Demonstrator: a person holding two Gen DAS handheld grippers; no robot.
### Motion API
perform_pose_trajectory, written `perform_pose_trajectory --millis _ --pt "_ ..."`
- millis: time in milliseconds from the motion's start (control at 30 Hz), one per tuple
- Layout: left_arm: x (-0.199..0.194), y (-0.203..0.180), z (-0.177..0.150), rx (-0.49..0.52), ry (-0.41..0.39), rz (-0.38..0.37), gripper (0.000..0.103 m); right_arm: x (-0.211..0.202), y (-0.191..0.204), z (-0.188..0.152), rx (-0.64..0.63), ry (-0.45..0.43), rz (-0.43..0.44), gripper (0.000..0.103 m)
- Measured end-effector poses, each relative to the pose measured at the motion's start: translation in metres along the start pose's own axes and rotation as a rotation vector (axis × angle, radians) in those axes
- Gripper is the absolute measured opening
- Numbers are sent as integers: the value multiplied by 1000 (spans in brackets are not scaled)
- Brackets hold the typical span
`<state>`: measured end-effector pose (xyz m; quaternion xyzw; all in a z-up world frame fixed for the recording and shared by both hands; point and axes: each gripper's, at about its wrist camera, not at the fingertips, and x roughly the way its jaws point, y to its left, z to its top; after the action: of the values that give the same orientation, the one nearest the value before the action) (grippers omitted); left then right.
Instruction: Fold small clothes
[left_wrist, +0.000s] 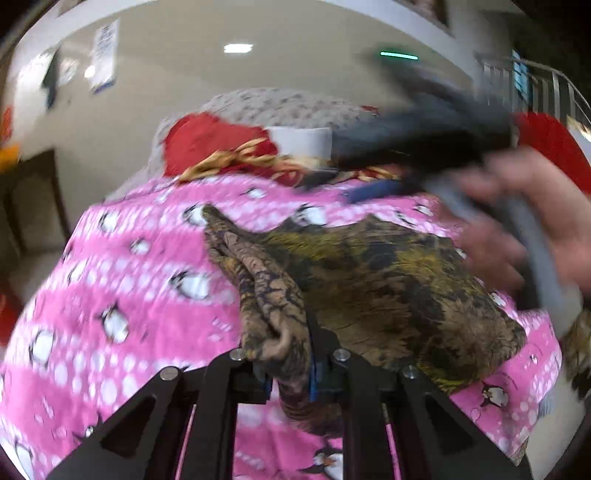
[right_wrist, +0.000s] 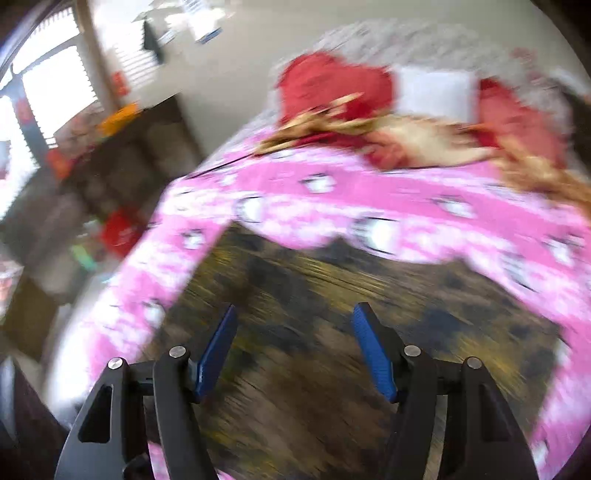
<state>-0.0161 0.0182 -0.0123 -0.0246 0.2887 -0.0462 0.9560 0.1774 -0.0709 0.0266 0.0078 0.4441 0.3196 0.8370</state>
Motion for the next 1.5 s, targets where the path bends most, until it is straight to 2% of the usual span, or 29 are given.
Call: perform_pose_trajectory --millis 67,200,233,333,400,467,533,633,733,967,1133,1333,1500 --pt "2 -12 5 34 1 -26 13 27 8 28 1 80 74 64" --pt "5 -26 12 67 -8 -56 13 63 32 60 -37 185 135 64" --pt "5 -27 14 67 -9 -65 13 72 40 64 -66 220 125 64" --pt "7 -28 16 55 -4 -89 12 93 55 68 -143 293 3 64" --pt "8 -29 17 50 -8 -95 11 100 60 67 -188 316 -24 62" --pt "7 -29 15 46 -7 -107 11 104 65 66 -254 312 -78 51" --pt "4 -25 14 32 -4 -117 10 108 62 64 -279 304 -126 26" --pt "3 -21 14 2 7 -132 10 108 50 63 -243 299 -118 13" --pt "1 -20 14 -14 9 -133 9 101 38 62 -205 279 -105 9" --pt "3 -18 14 -64 43 -184 9 88 22 59 -139 234 -77 7" --pt "19 -30 15 -105 126 -320 9 76 -6 54 -100 222 -101 7" --pt "41 -78 11 -93 203 -422 8 48 -67 32 -32 227 -147 7" --pt "54 -124 3 -59 255 -479 8 20 -121 9 8 239 -189 6"
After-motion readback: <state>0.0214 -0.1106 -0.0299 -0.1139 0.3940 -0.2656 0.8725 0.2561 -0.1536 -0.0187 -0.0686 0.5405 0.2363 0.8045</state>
